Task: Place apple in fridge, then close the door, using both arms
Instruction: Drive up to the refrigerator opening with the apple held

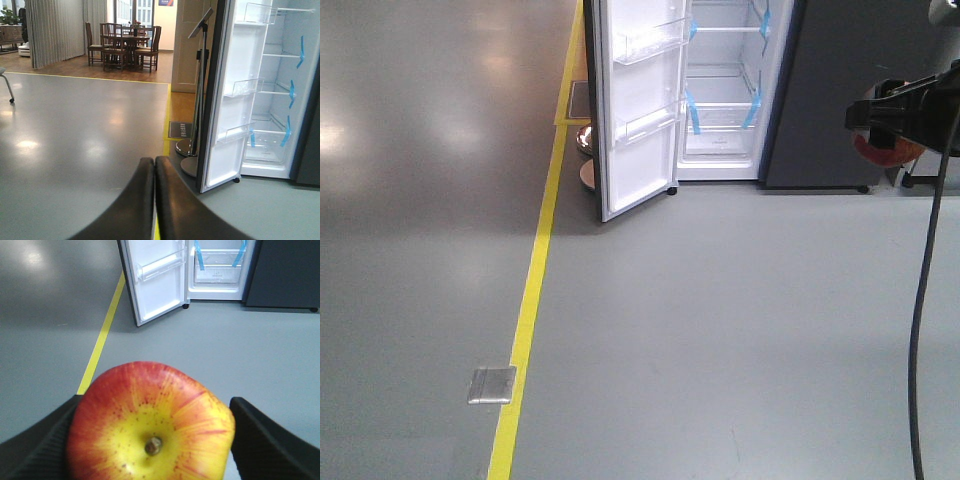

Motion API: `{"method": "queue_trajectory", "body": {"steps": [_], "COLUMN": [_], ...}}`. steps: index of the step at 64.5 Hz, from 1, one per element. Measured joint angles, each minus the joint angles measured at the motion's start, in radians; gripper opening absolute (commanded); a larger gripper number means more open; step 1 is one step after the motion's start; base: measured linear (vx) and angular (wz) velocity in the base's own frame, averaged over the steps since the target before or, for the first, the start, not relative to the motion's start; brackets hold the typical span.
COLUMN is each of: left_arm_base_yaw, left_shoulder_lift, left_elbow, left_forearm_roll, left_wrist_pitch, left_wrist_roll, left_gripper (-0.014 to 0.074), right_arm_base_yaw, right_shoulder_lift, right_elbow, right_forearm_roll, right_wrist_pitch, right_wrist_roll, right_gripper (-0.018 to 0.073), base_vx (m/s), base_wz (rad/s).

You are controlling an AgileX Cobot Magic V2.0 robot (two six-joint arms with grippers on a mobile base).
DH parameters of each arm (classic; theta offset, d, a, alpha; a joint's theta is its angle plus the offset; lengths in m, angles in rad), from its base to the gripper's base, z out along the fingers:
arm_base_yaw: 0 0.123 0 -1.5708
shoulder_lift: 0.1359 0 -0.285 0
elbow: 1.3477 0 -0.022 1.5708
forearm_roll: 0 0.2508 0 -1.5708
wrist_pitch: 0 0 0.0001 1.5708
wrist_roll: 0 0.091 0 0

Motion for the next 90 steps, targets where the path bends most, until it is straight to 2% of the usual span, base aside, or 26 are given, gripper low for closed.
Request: {"method": "queue_trajectory", "body": {"steps": [90], "left_arm_base_yaw": [0.0], "left_shoulder_lift": [0.0], "left_elbow": [0.0], "left_forearm_roll": [0.0], "left_wrist_pitch": [0.0], "left_wrist_roll": [0.0], "left_gripper": [-0.0006], "right_arm_base_yaw": [0.0], "right_shoulder_lift": [0.0], "right_elbow": [0.0], "right_forearm_roll": [0.0], "right_wrist_pitch": [0.0], "right_wrist_roll": [0.0], "right_gripper": [-0.0005], "base_vx": [0.22], "base_wz": [0.0]}}
